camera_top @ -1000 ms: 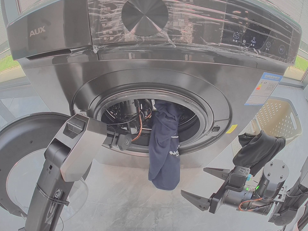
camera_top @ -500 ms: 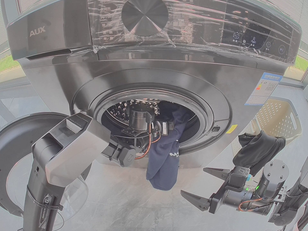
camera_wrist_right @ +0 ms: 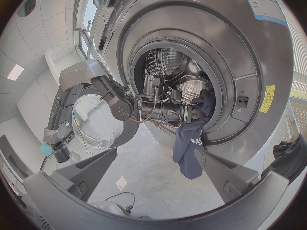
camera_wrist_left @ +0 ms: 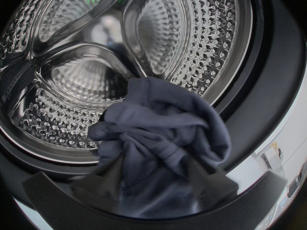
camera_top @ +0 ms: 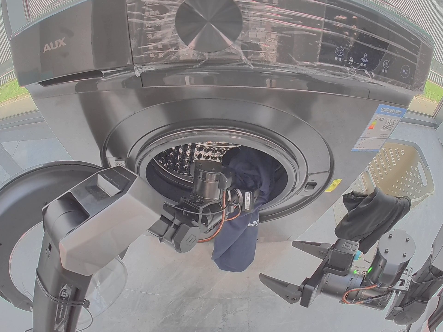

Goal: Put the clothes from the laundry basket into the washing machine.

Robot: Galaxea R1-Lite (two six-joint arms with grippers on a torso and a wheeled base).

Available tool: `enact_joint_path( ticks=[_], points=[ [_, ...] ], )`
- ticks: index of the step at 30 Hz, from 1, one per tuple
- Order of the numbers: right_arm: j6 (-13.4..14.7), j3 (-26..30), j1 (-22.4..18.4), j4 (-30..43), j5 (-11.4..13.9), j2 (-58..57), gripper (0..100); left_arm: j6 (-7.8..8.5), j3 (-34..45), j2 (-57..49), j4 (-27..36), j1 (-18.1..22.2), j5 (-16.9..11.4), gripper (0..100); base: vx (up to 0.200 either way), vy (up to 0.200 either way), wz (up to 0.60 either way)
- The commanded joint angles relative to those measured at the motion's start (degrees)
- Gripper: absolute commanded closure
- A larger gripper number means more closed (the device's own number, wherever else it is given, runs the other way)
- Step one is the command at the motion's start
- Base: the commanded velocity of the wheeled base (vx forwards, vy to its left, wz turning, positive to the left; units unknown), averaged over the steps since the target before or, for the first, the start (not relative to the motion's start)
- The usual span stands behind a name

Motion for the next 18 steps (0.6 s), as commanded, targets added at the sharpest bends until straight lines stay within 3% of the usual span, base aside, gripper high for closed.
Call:
enact_joint_path(
  ticks=[1,10,11,18],
  points=[
    [0.0,0.05,0.0,-0.02,0.01,0.12,0,-0.57,-1.71,1.63,-0.27,0.36,0.45,100,0.0,0.0,0.0],
    [0.0,-0.21,0.0,-0.02,0.01,0.12,0,-1.18,-8.04,2.59,-1.67,3.7,1.77,100,0.0,0.0,0.0],
    [0.0,-0.21,0.0,-0.02,0.01,0.12,0,-2.33,-11.2,3.3,-1.94,5.2,2.83,100,0.0,0.0,0.0],
    [0.0,-0.47,0.18,-0.1,0.01,0.21,0,-2.77,-20.69,6.99,-4.49,8.27,3.44,100,0.0,0.0,0.0]
  ],
)
